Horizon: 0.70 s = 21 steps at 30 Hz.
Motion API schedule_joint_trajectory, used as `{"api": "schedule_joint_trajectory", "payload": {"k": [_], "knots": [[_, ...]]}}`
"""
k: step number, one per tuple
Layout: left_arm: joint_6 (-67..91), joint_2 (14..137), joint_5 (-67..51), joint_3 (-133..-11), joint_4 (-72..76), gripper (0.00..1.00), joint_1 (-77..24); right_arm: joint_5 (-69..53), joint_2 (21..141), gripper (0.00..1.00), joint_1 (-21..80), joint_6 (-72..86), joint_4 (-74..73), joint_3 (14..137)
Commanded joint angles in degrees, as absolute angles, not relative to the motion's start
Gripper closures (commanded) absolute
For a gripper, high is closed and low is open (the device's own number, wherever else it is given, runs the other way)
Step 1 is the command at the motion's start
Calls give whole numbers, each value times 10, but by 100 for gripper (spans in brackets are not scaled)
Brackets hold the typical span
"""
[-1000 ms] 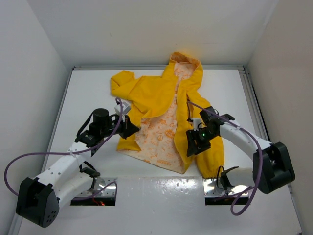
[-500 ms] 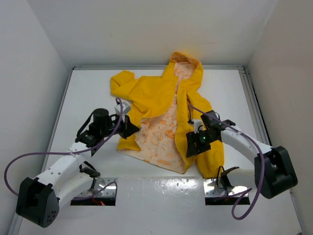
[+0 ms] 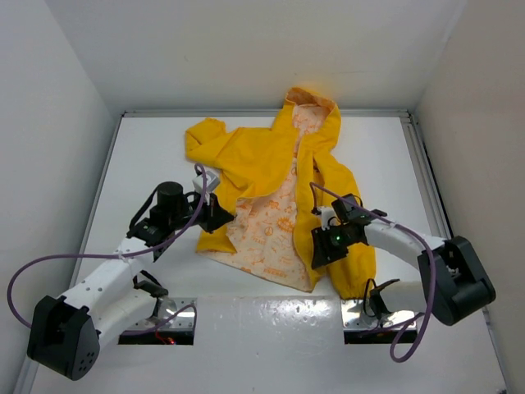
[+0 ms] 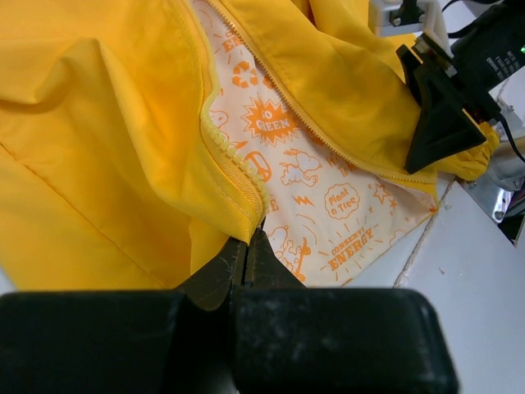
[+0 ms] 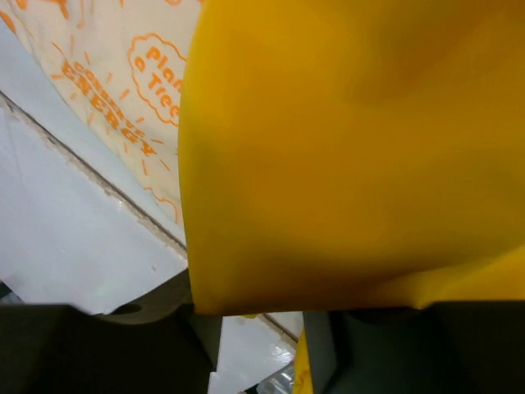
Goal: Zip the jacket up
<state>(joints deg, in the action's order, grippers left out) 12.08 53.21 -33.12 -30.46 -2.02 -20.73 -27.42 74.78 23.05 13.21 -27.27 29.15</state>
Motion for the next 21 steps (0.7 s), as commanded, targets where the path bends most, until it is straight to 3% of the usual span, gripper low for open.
{"api": "schedule_joint_trajectory", "payload": {"k": [1,5,10,15,21], "knots": [[120,532,-332,-300,4,100,-214,-280,769,64,238,140,-235,282],[120,532,-332,-300,-2,100,-214,-322,785,66,240,110,-234,280],[120,526,-332,-300,-2,100,-214,-362,781,100,230,99,-243,279],[120,526,-337,-300,-2,100,-214,-473,760,100,189,164,-244,322],[139,521,-391,-300,21,100,-214,-475,673,100,158,422,14,312]]}}
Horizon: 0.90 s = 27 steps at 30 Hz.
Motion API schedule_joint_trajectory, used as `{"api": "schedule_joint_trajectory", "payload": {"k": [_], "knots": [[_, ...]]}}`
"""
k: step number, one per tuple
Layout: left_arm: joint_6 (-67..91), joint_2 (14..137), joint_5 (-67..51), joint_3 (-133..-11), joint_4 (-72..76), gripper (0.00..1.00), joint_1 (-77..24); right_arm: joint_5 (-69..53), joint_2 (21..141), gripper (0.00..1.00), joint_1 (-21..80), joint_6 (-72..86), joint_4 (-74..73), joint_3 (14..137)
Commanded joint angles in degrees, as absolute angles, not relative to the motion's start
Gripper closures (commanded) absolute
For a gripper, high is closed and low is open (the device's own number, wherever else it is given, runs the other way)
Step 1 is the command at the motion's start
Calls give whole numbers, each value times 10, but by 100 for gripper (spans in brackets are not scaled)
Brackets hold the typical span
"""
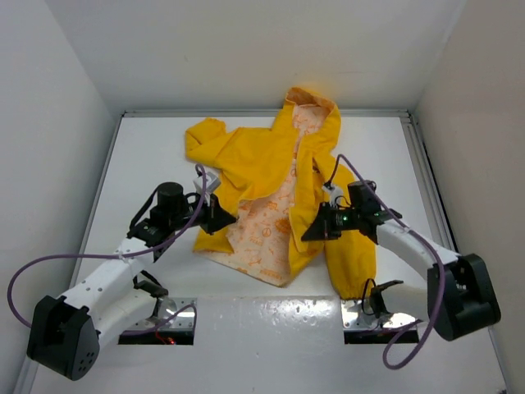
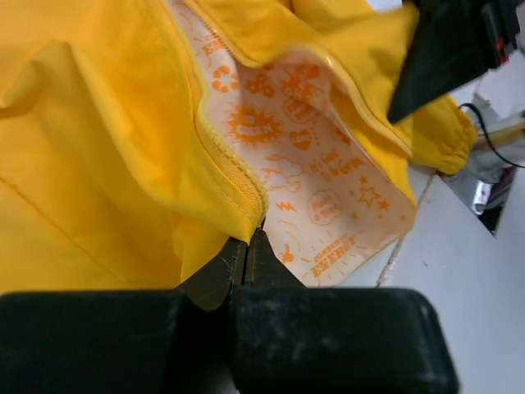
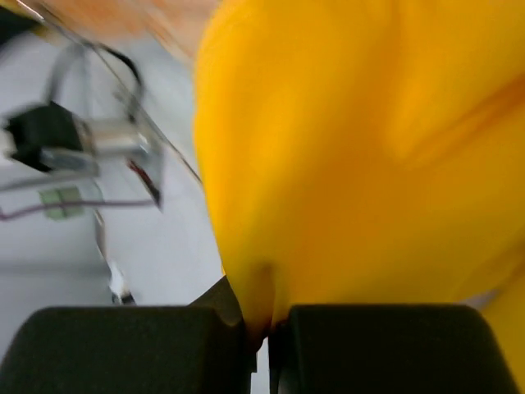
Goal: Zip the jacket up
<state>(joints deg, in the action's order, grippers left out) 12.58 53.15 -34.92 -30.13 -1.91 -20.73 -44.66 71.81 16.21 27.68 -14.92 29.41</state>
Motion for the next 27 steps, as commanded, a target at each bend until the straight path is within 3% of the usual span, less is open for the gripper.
{"api": "schedule_joint_trajectory", "payload": {"k": [1,8,12,17,23,27], "knots": [[154,521,-405,-300,29,100,-221,-457,660,100,163,434,52,309],[210,557,-488,-313,91,100,-239,-310,595,100,212,361,37,300],[173,568,-445,-327,52,100,-239,-81,562,100,247,260,-96,289],[167,563,-390,-327,34,100,-239,36,514,100,263,271,-198,258],[156,562,-388,-327,29,100,-257,-66,449,100,263,328,-163,198],[156,562,-447,-327,44,100,-273,-119,485,100,264,387,-89,215]]}}
